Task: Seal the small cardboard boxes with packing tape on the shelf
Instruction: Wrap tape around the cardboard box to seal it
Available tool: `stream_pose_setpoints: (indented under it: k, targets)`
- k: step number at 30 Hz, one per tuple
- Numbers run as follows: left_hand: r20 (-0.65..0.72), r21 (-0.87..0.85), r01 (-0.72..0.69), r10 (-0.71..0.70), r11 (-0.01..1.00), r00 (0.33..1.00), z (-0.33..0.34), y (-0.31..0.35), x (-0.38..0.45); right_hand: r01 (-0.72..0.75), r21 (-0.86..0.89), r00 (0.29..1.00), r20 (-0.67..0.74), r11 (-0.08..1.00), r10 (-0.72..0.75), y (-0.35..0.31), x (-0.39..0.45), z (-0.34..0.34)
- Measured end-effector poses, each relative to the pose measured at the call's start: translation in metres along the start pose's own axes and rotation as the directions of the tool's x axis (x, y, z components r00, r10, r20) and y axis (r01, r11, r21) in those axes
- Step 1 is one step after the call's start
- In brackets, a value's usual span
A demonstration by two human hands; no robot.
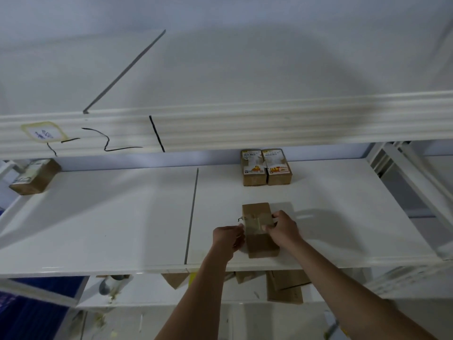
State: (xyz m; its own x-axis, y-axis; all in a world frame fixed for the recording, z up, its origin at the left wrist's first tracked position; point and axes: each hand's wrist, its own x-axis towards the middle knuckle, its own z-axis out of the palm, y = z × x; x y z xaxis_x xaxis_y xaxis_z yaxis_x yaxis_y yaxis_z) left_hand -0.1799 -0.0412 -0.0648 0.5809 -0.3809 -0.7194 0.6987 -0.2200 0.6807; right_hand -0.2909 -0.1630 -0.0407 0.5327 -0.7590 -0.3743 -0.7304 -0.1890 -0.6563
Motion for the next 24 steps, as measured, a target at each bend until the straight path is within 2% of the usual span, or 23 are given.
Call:
stream_pose_setpoints:
  k: [7, 13, 19, 21, 24]
  targets:
    - [-0.036, 0.04, -0.063, 0.065, 0.997, 0.997, 0.007, -0.011, 0.007, -0.036, 0.041, 0.999, -0.029, 0.998, 0.038, -0.001, -0.003, 0.004]
    - [-0.212, 0.194, -0.131, 0.171, 0.972, 0.962, 0.023, -0.021, 0.004, -0.062, 0.063, 0.993, -0.101, 0.996, 0.068, 0.001, -0.009, 0.01]
    - [-0.226, 0.235, -0.169, 0.223, 0.957, 0.948, 0.031, -0.021, -0.003, -0.059, 0.069, 0.989, -0.13, 0.996, 0.067, -0.002, -0.014, 0.013]
    - [-0.235, 0.312, -0.221, 0.3, 0.924, 0.924, 0.03, -0.021, 0.0, -0.053, 0.072, 0.989, -0.134, 0.996, 0.062, -0.003, -0.016, 0.013]
    - [-0.228, 0.502, -0.269, 0.426, 0.822, 0.875, 0.029, -0.019, -0.003, -0.051, 0.059, 0.986, -0.154, 0.997, 0.06, -0.004, -0.02, 0.013]
